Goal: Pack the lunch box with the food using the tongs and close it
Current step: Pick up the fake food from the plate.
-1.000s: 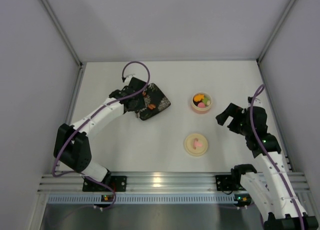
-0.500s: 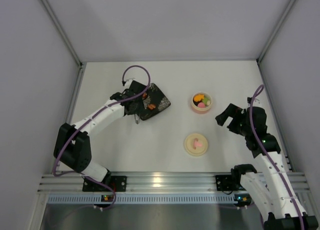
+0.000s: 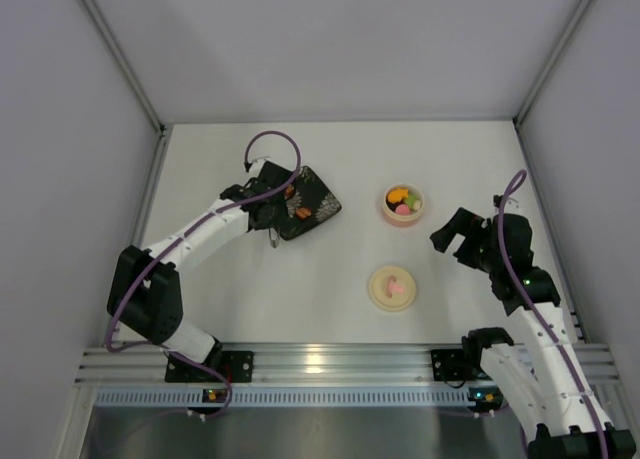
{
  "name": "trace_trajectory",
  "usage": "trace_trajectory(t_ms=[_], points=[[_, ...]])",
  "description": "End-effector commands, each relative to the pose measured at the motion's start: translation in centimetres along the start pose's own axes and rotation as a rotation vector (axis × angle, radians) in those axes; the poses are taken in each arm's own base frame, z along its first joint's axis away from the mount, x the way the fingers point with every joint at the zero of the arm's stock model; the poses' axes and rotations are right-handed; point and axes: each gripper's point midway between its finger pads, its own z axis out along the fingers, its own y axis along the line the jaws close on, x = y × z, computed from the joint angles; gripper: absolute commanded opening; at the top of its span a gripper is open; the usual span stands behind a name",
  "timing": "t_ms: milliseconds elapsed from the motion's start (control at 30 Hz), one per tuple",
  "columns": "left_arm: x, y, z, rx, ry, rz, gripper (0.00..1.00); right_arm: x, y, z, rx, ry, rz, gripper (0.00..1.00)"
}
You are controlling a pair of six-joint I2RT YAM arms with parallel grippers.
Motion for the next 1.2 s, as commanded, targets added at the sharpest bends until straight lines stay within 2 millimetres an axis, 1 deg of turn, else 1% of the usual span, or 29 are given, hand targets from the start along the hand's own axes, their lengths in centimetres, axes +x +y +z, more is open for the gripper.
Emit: trace_trajectory(t_ms=[0,133,267,467,667,700,733,800,833,967,1067,1167], points=[[-1.3,-0.8,-0.4,0.035,-0.041,-0.028,0.45,-1.7,0.6,0.1,-0.027,-0.066,0.004,1.0],[-1.2,-1.5,0.0,0.053,-0.023,-0.027,0.45,-1.8,0.6,0.2,-0.025,-0.067,0.001,0.99],[-0.7,-2.0,0.3,0.072,0.007,-0.021,0.44,-1.9,0.6,0.1,-0.022,-0.071,0.0,1.0],[-0.3,-1.8,0.5,0.068,0.014,-0.022,0.43,-2.0,0.7,0.1,-0.025,-0.069,-0.001,0.99],[-1.0,-2.1,0.5,0.068,0.001,-0.016,0.43,-2.0,0.7,0.2,-0.023,-0.066,-0.003,1.0],[-1.3,-2.3,0.4,0.071,-0.004,-0.016,0.42,-2.1,0.7,0.2,-0.023,-0.07,-0.003,1.0],[-1.4,-2.4,0.4,0.074,-0.002,-0.015,0.36,-2.2,0.7,0.1,-0.022,-0.071,-0.006,1.0],[-1.6,-2.6,0.2,0.078,-0.009,-0.013,0.32,-2.3,0.7,0.0,-0.016,-0.074,-0.009,0.99],[-1.8,-2.5,0.2,0.077,-0.009,-0.012,0.28,-2.3,0.7,0.0,-0.017,-0.072,-0.009,0.99],[-2.2,-2.6,-0.2,0.076,-0.017,-0.009,0.2,-2.2,0.7,0.1,-0.017,-0.068,-0.004,0.99],[-2.8,-2.7,-1.0,0.087,-0.034,-0.013,0.17,-2.2,0.7,0.0,-0.018,-0.07,-0.004,1.0],[-3.8,-2.9,-2.5,0.104,-0.064,-0.017,0.17,-2.3,0.8,-0.1,-0.023,-0.073,-0.005,1.0]])
